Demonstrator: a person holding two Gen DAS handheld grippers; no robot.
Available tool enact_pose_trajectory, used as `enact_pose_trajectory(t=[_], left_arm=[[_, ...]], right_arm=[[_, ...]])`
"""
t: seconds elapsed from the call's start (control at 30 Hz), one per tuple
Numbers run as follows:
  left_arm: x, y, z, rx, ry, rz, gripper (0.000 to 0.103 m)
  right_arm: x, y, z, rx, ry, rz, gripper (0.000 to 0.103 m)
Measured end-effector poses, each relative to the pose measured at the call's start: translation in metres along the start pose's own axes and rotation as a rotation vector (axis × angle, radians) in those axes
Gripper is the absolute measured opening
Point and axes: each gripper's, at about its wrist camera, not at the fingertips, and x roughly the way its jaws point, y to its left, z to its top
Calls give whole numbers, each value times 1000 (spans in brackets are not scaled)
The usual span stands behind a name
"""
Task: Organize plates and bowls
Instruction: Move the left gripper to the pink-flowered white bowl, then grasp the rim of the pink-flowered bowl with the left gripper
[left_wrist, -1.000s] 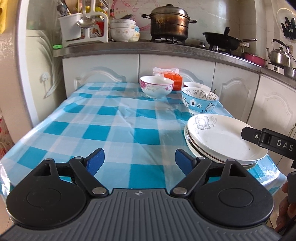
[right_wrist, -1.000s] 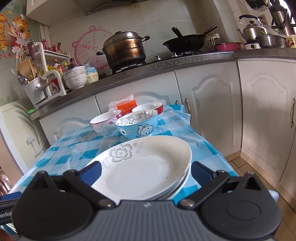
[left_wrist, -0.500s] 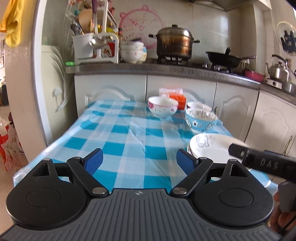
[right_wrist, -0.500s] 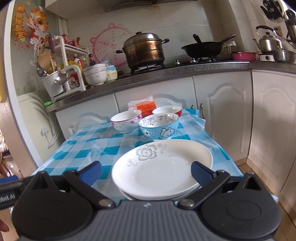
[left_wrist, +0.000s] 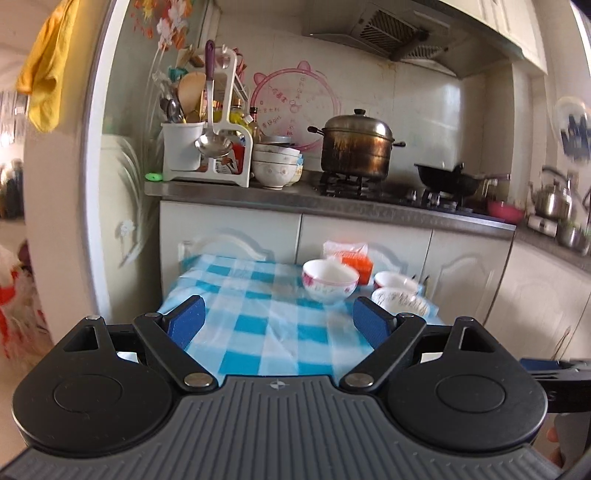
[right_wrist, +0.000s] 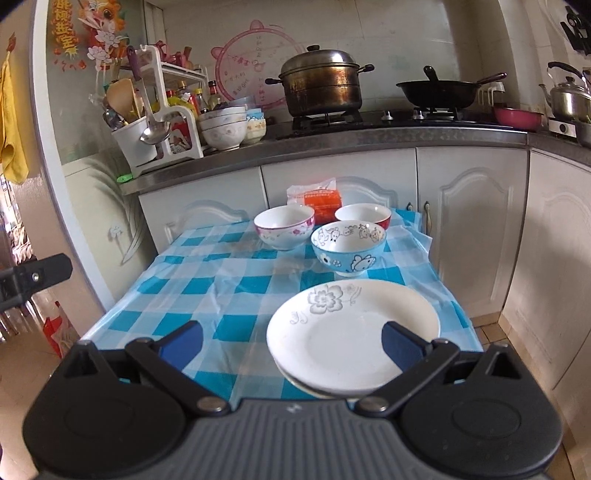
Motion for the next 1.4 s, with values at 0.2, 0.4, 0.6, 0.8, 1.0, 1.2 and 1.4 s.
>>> enact_pose_trajectory(t=[0.2,0.4,0.6,0.8,1.0,1.2,1.4], left_arm=[[53,16,33,-83,22,-5,103],[140,26,48,-140,61,20,103],[243,17,42,-165,103,-20,103],[338,4,21,-205,196,-23,103],[390,-11,17,-218,306,-1,103],[425,-31,28,-168,335,3,103],[451,-42,28,-152,402,9,90]], right_arm=[[10,-19,53,60,-12,-2,102],[79,-40,102,140,14,105,102],[192,-59,135,209,97,305,102],[279,-68,152,140,140,336,102],[336,-79,170,215,211,375,99],[380,-80,184,237,294,384,93],[411,-77,188,240,395,400,87]])
